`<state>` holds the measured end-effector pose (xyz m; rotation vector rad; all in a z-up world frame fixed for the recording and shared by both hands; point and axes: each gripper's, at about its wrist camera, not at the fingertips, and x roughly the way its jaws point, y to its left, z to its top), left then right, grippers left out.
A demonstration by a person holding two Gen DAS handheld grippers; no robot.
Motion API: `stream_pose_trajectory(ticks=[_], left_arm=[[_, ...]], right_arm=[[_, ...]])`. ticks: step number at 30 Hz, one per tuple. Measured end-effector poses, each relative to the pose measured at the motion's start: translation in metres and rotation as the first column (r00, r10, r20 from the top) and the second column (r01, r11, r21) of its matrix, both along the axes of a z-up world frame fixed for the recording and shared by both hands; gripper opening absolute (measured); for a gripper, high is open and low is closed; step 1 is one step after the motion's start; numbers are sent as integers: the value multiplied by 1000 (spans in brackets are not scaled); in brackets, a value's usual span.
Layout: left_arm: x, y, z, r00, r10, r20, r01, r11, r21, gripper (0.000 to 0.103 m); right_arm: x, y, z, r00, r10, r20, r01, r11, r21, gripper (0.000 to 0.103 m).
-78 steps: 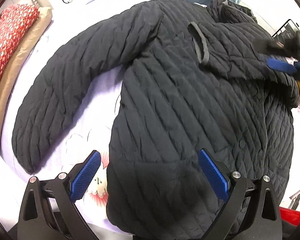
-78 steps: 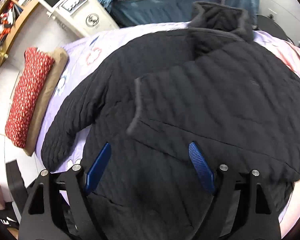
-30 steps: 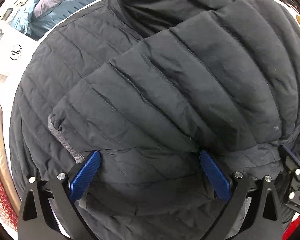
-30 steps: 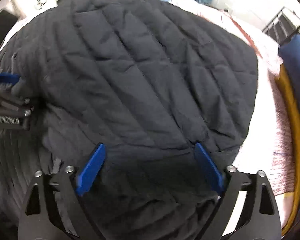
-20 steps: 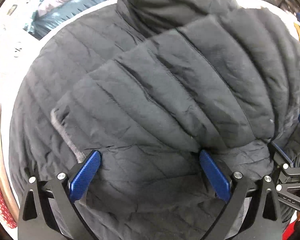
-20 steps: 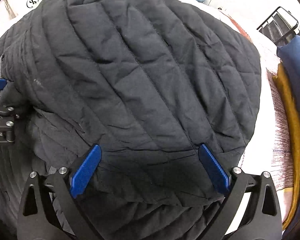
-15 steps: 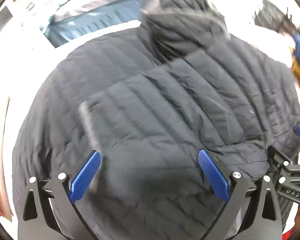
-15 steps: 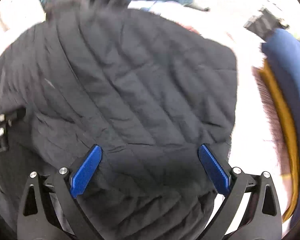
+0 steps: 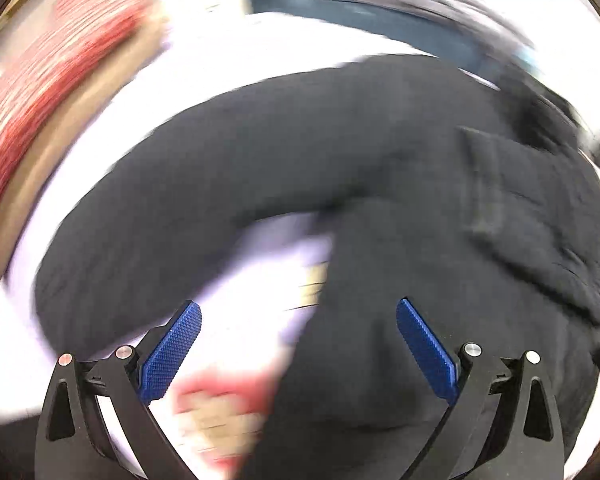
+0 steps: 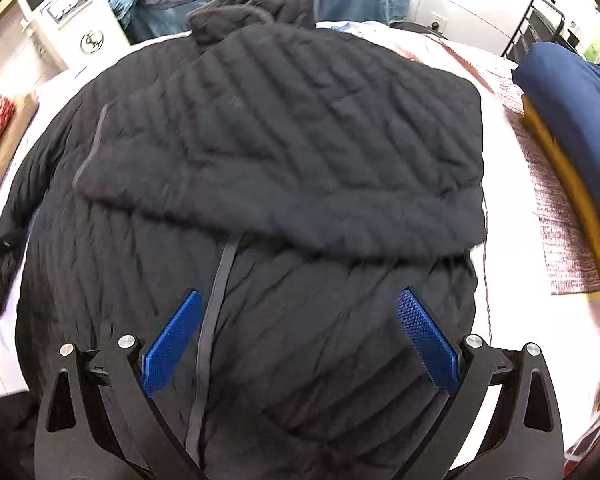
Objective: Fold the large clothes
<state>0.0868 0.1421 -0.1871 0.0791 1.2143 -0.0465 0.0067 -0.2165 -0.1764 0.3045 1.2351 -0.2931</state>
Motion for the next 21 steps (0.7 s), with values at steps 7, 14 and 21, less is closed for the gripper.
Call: stream_pose_trajectory(ticks=[7, 14, 21], left_arm=[[-19, 154, -7, 936, 353, 1, -351, 929, 118, 94], [-13, 206, -17, 905, 424, -45, -423, 906, 27, 93], [10, 179, -40, 936, 339, -95, -342, 940, -17, 79]], right_arm=[[-14, 7, -5, 999, 33, -35, -32, 999, 24, 97], [-2, 28, 2, 996, 80, -40, -78, 996, 31, 97], [-1, 46, 3, 993, 108, -49, -107, 994, 15, 97]])
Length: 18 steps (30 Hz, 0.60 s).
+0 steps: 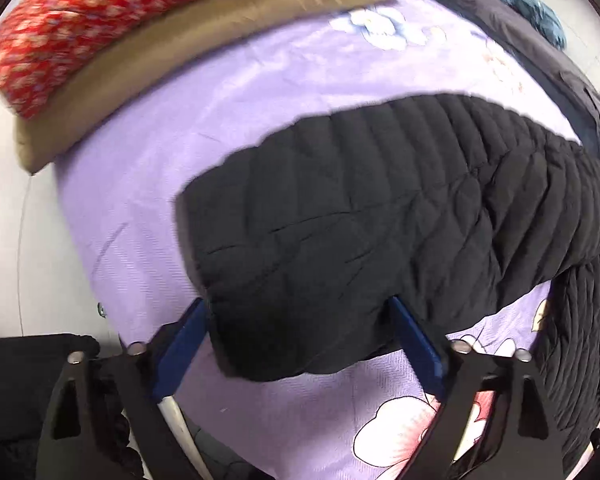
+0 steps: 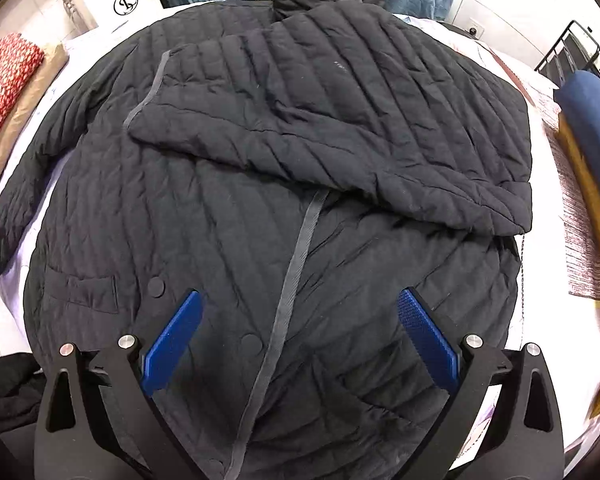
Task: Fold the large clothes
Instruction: 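Grasp the other sleeve cuff with the left gripper and lift it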
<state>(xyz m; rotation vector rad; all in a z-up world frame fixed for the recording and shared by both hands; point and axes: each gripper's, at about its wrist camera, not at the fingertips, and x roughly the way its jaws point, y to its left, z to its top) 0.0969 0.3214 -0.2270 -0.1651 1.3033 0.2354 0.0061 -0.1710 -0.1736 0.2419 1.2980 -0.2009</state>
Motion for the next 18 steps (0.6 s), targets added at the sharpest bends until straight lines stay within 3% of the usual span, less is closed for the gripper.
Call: stream_pose_trajectory(ticks=[4, 9, 12, 15, 18], left_arm=[[5, 4, -8, 1000, 2, -21, -4, 998, -66, 62], [11, 4, 5, 1000, -25, 12, 27, 994, -110, 23], [21, 1, 28, 997, -32, 66, 37, 996, -81, 13], [37, -2, 67, 985, -23, 168, 40, 994, -97, 12], [61, -19, 123, 948, -63, 311, 97, 991, -97, 11]], right_arm=[[-9, -1, -3, 1000, -28, -14, 28, 1000, -7, 97], [-19, -10, -7, 996, -83, -26, 83, 997, 1, 97], [-21, -14, -7, 995, -101, -23, 102, 995, 12, 97], [-18, -15, -5, 995, -104, -15, 104, 994, 19, 97], [-15, -16, -2, 995, -100, 1, 100, 995, 24, 97]])
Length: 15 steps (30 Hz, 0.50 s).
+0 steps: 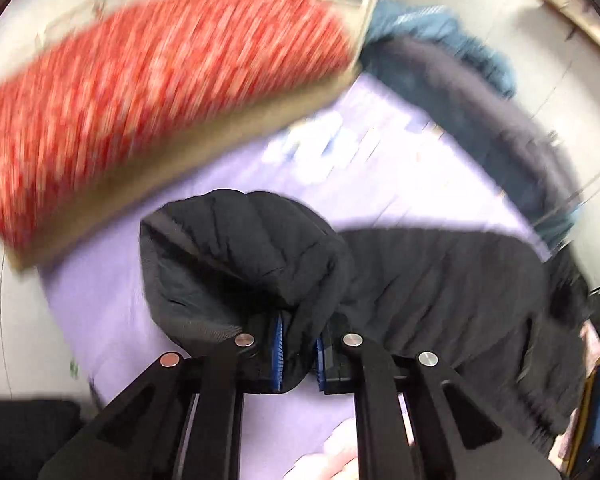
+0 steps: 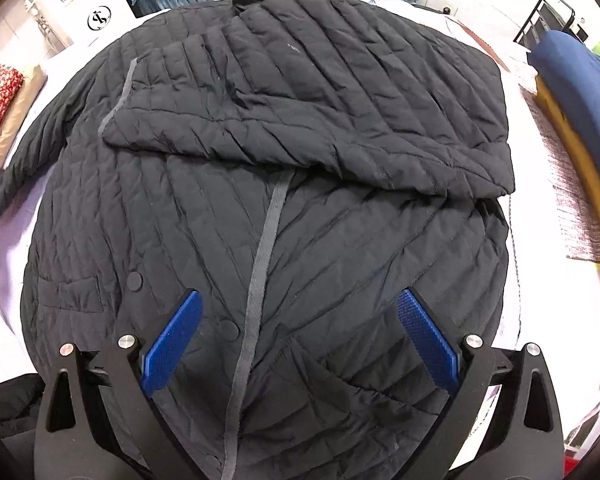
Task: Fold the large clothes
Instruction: 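Grasp the other sleeve cuff with the left gripper and lift it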
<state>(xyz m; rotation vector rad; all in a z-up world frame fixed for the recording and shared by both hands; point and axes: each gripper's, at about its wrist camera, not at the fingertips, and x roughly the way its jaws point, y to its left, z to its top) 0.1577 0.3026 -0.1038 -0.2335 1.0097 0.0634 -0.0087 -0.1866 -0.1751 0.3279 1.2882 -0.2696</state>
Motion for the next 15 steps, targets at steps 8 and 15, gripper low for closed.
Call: stream_pose_trajectory(ticks=[8, 15], left_arm=[[42, -128, 116, 926, -249, 282, 279, 958, -70, 10], [12, -332, 119, 745, -587, 315, 642, 760, -103, 10]], right_arm=[[10, -10, 11, 999, -8, 40, 8, 1000, 7, 97], [-11, -36, 15, 995, -92, 46, 92, 996, 9, 97]])
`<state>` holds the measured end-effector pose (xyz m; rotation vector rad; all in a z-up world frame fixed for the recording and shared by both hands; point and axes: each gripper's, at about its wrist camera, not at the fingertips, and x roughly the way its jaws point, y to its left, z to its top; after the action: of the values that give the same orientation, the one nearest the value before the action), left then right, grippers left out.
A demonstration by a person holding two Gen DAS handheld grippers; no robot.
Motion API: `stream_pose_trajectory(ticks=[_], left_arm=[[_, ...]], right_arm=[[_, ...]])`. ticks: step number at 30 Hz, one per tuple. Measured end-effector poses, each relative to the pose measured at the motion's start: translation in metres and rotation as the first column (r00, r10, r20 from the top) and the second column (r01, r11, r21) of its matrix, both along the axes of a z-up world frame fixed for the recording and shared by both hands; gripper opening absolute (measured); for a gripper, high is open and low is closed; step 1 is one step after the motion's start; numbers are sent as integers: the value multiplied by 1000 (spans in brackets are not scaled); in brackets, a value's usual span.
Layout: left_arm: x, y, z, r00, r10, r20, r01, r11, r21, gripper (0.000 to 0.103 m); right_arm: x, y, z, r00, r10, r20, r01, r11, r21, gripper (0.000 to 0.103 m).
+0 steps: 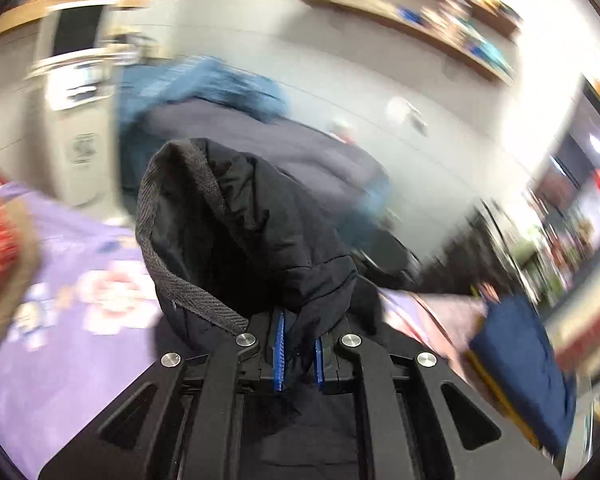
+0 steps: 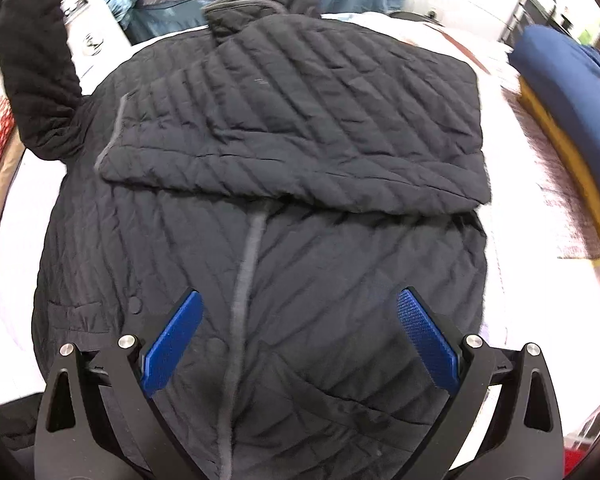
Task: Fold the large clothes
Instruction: 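Grasp the other sleeve cuff with the left gripper and lift it, then fold the held sleeve across the jacket front with the left gripper and release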
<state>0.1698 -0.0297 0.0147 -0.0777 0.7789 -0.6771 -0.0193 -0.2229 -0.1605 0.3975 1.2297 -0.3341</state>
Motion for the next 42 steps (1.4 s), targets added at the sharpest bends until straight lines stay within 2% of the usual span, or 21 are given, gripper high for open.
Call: stream_pose_trajectory(ticks=[3, 6, 9, 13, 18, 20, 22, 23, 24, 25, 26, 27, 29, 30, 32, 35, 36, 39, 40, 42], left_arm=[[-25, -70, -25, 990, -127, -53, 130, 990, 57, 10], [-51, -110, -54, 976, -193, -101, 204, 973, 108, 10], [-65, -145, -86, 963, -236, -131, 260, 939, 225, 10], [-73, -163, -112, 959, -224, -175, 273, 900, 340, 12], [-85, -157, -133, 947, -228, -228, 304, 864, 401, 16], [-97, -159, -135, 942, -252, -223, 329, 829, 453, 17], [-113, -171, -138, 943, -289, -168, 332, 755, 565, 22], [-121, -175, -138, 942, -306, -139, 324, 719, 615, 30], [-129, -179, -138, 939, -327, -106, 314, 688, 655, 51], [-143, -184, -136, 930, -366, -45, 291, 654, 699, 68], [-152, -185, -132, 919, -393, 17, 257, 633, 730, 96], [-170, -190, -126, 887, -445, 125, 197, 608, 769, 97], [-190, -197, -120, 834, -517, 195, 172, 579, 797, 97], [-202, -201, -117, 808, -556, 197, 197, 570, 798, 97], [-211, -203, -111, 799, -577, 169, 254, 579, 775, 97], [-213, -198, -103, 819, -552, 153, 279, 618, 735, 97], [-210, -193, -100, 831, -540, 135, 302, 641, 705, 97], [-190, -176, -106, 889, -454, 55, 318, 701, 639, 97], [-175, -166, -114, 917, -398, 22, 297, 719, 628, 97], [-152, -146, -127, 950, -312, -27, 260, 737, 623, 96]], right_arm=[[-13, -15, 0, 998, -59, 0, 59, 998, -4, 97], [-27, -30, -2, 993, -120, -5, 120, 993, -4, 97], [-43, -42, -8, 985, -173, -20, 173, 985, 4, 97], [-52, -52, -15, 976, -212, -39, 213, 977, 24, 97], [-39, -54, -17, 977, -213, -32, 214, 976, 47, 97], [-33, -55, -17, 976, -217, -24, 218, 974, 65, 97], [-28, -58, -17, 975, -223, -23, 224, 972, 74, 97], [-26, -60, -17, 974, -226, -21, 227, 971, 80, 97], [-23, -61, -17, 974, -227, -20, 228, 970, 82, 97], [-22, -63, -18, 973, -229, -19, 230, 970, 84, 97], [-21, -64, -18, 973, -229, -19, 230, 969, 85, 97], [-21, -65, -18, 973, -229, -19, 230, 970, 85, 97], [-21, -67, -18, 973, -230, -24, 231, 970, 81, 97], [-22, -68, -19, 972, -232, -26, 233, 969, 80, 97], [-26, -69, -18, 972, -232, -28, 234, 969, 75, 97], [-28, -77, -13, 970, -243, -15, 243, 969, 52, 97], [-27, -82, -10, 969, -247, -9, 247, 968, 42, 97], [-20, -90, 0, 969, -246, 19, 246, 969, 10, 97], [-16, -90, 4, 970, -240, 33, 240, 971, -2, 97], [-3, -89, 18, 975, -208, 75, 211, 977, -37, 97]])
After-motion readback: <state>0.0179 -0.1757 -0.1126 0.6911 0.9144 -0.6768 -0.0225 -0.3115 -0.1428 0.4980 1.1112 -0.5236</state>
